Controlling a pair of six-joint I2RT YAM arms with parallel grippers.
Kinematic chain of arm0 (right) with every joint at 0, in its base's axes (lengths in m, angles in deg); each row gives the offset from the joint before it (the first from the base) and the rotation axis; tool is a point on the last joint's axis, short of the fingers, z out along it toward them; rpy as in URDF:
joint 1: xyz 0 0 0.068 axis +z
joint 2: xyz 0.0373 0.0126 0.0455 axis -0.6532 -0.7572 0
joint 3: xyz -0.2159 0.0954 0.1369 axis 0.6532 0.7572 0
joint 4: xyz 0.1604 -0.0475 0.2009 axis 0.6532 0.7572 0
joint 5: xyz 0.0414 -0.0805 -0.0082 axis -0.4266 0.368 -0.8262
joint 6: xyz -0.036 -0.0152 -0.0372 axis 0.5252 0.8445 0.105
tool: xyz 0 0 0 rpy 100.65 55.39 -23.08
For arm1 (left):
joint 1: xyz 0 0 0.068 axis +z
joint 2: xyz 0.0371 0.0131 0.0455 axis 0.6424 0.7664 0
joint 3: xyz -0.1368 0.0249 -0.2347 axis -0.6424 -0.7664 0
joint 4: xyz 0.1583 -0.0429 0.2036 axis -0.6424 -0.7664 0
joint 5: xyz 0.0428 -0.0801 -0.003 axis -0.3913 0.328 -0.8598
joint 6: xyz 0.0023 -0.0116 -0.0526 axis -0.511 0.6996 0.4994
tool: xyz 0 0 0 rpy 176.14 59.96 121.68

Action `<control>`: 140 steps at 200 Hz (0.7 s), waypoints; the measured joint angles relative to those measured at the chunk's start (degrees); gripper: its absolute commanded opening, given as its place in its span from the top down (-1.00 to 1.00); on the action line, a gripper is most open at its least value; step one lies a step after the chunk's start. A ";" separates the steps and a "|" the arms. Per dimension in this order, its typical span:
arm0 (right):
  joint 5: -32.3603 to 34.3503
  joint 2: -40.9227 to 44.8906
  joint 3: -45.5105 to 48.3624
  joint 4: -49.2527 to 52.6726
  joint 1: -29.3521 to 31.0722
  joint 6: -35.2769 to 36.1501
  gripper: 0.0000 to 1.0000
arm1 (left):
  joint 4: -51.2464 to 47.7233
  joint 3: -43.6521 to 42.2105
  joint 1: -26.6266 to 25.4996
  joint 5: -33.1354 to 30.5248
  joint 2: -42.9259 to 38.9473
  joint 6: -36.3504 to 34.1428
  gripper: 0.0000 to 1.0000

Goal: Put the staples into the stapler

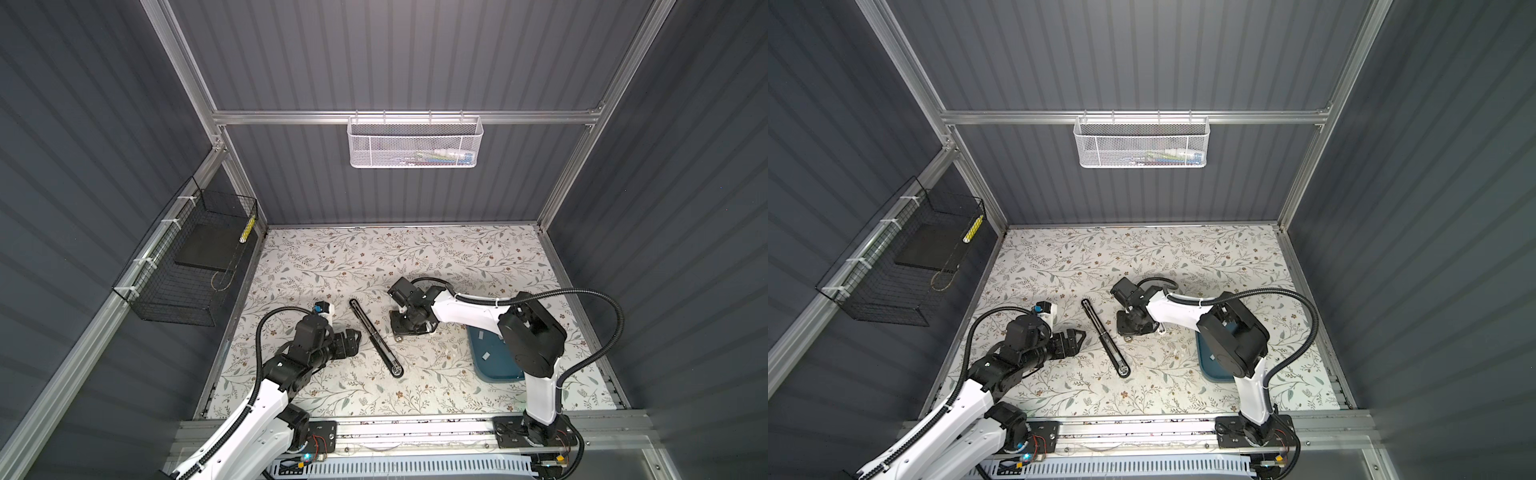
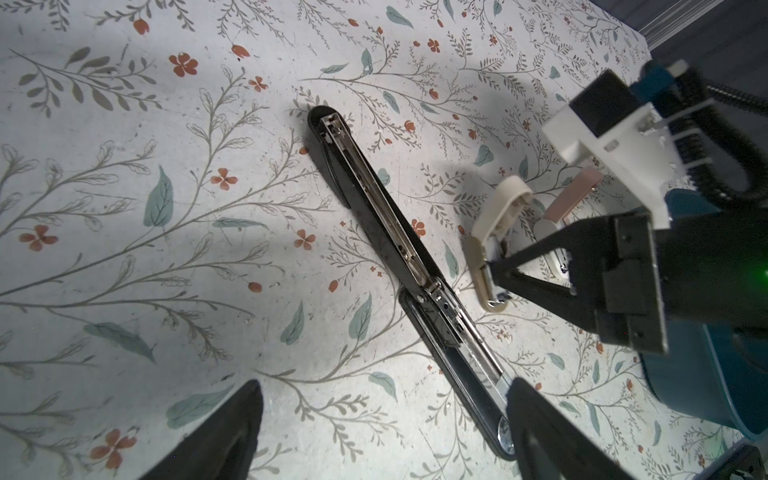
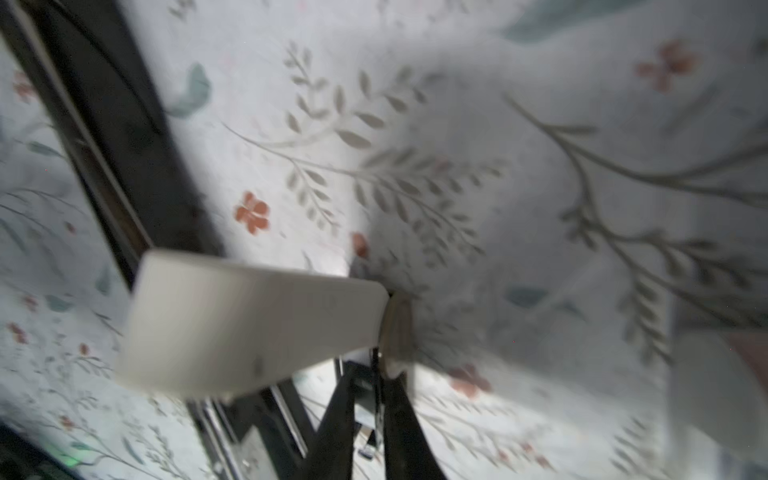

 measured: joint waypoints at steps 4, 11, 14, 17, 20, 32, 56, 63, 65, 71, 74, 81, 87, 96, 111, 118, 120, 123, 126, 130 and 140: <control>-0.28 -0.09 0.04 -0.50 -0.04 -0.09 0.69 | -0.02 0.00 0.00 0.00 -0.20 0.02 -0.84; -0.61 -0.07 0.37 -1.25 -0.11 -0.31 0.69 | -0.02 0.00 0.00 0.00 -0.61 0.15 -0.84; -0.70 0.00 0.52 -1.44 -0.15 -0.37 0.68 | -0.02 0.00 0.00 0.00 -0.81 0.15 -0.84; -0.79 0.04 0.70 -1.70 -0.20 -0.44 0.68 | 0.00 0.00 0.00 0.00 -1.01 0.20 -0.84; -0.90 0.17 0.83 -1.88 -0.24 -0.46 0.67 | -0.02 0.00 0.00 0.00 -1.18 0.20 -0.85; -1.03 0.55 1.51 -2.78 -0.33 -0.48 0.64 | -0.04 0.00 0.00 0.00 -1.66 0.35 -0.84; -0.63 0.96 1.92 -3.93 -0.26 -0.15 0.59 | -0.15 0.00 0.00 0.00 -1.81 0.35 -0.85; -0.24 1.11 1.88 -4.13 -0.22 0.13 0.55 | -0.31 0.00 0.00 -0.02 -1.84 0.35 -0.85; -0.13 1.16 1.88 -4.20 -0.17 0.22 0.54 | -0.39 0.00 0.00 -0.02 -1.88 0.35 -0.84; 0.42 1.40 1.92 -4.20 -0.13 0.55 0.52 | -0.57 0.00 0.00 -0.02 -1.92 0.35 -0.85; 0.68 1.51 1.90 -4.15 -0.11 0.55 0.52 | -0.68 0.00 0.00 -0.04 -2.03 0.35 -0.85; 1.18 1.90 1.81 -4.00 -0.11 0.87 0.51 | -0.92 0.02 0.00 -0.04 -2.19 0.35 -0.85; 1.64 1.99 1.75 -3.89 -0.07 1.16 0.50 | -1.18 0.04 0.00 -0.07 -2.36 0.35 -0.85; 2.51 2.16 1.64 -3.63 0.00 1.60 0.50 | -1.51 0.13 0.00 -0.20 -2.62 0.35 -0.85; 3.65 2.27 1.38 -3.41 0.09 2.19 0.47 | -2.03 0.57 0.00 -0.39 -2.84 0.35 -0.85; 4.09 2.34 1.31 -3.43 0.09 2.45 0.46 | -2.19 0.85 0.00 -0.46 -2.84 0.35 -0.85; 4.28 2.38 1.29 -3.43 0.09 2.47 0.46 | -2.19 0.92 0.00 -0.48 -2.84 0.35 -0.85; 4.63 2.43 1.27 -3.41 0.07 2.64 0.46 | -2.19 1.03 0.00 -0.50 -2.84 0.35 -0.85; 4.96 2.47 1.27 -3.41 0.07 2.84 0.45 | -2.19 1.11 0.00 -0.55 -2.84 0.35 -0.85; 5.42 2.51 1.27 -3.32 0.00 2.97 0.44 | -2.16 1.25 0.00 -0.63 -2.84 0.35 -0.85; 6.25 2.78 1.27 -2.84 -0.22 3.48 0.39 | -2.19 1.55 0.00 -0.68 -2.67 0.35 -0.85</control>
